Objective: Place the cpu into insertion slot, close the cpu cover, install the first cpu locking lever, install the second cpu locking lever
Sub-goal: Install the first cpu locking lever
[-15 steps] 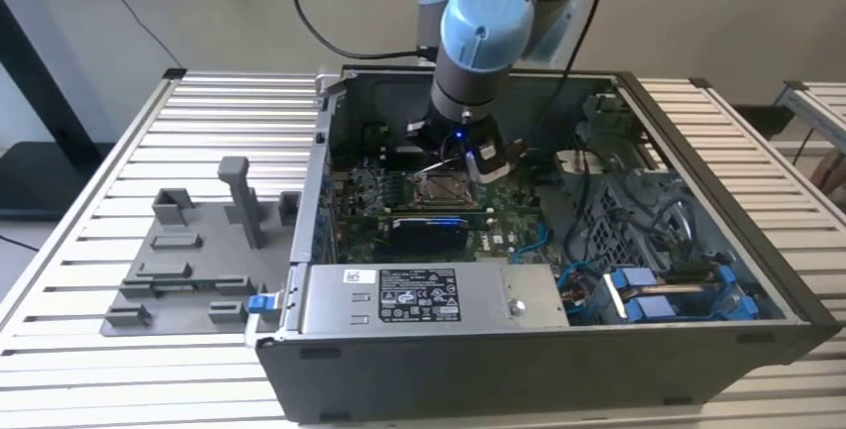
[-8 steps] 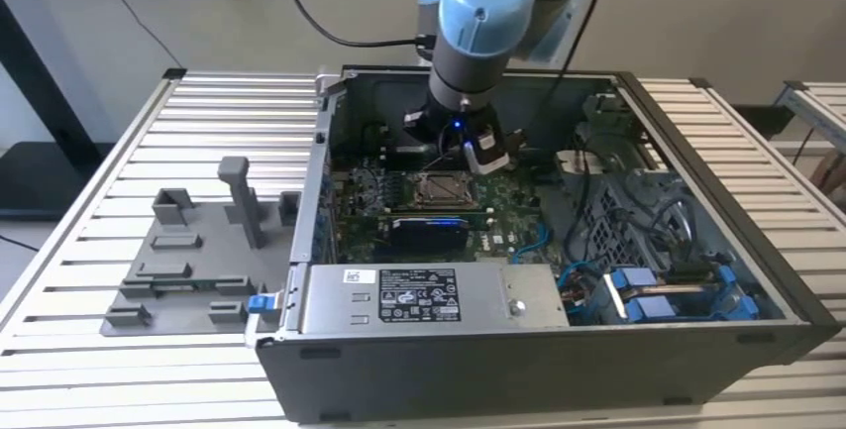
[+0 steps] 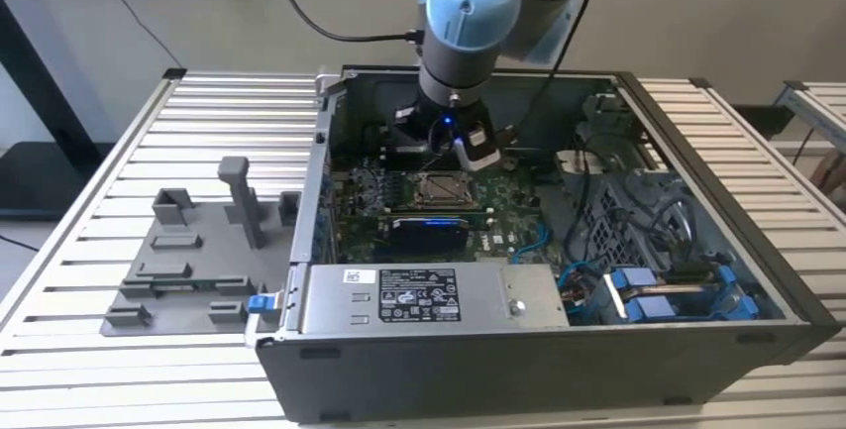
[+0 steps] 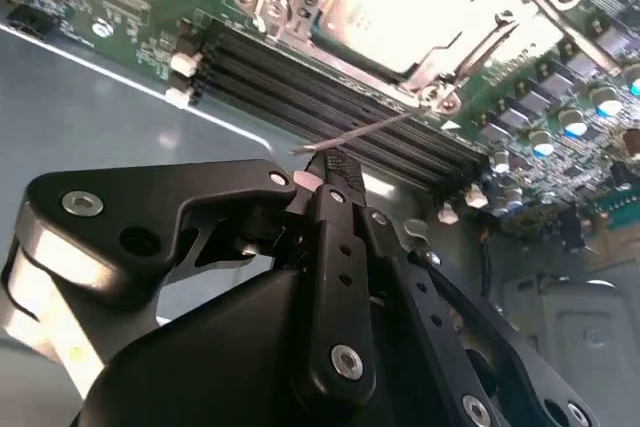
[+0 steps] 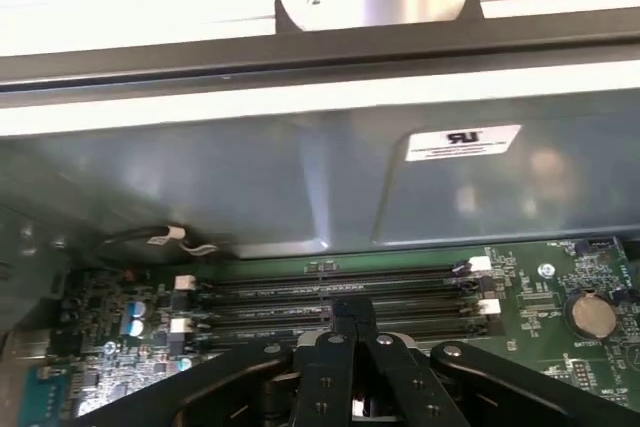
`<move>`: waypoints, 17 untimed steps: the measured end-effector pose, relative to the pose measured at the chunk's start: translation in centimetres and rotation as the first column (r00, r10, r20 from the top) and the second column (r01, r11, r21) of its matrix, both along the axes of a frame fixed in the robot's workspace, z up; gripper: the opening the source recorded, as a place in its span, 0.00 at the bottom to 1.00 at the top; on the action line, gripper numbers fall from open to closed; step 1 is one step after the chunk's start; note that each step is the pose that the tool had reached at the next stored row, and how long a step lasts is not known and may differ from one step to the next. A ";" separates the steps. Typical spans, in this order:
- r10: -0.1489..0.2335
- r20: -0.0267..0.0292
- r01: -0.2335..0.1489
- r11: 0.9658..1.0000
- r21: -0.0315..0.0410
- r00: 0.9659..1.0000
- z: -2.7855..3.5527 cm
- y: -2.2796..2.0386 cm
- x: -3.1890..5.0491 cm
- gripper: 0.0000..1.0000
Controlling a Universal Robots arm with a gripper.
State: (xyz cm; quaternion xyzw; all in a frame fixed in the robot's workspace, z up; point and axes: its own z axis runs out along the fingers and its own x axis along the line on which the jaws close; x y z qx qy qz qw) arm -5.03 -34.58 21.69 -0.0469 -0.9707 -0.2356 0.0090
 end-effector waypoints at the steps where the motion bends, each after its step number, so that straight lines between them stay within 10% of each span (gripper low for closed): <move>1: 0.000 0.000 0.000 1.000 0.001 1.000 0.00 -0.02 -0.31 0.11; 5: 0.000 0.005 0.000 1.000 0.001 1.000 -0.08 -0.26 -1.92 0.11; 17: 0.000 0.013 0.000 1.000 0.001 1.000 -1.72 -1.38 -2.79 0.11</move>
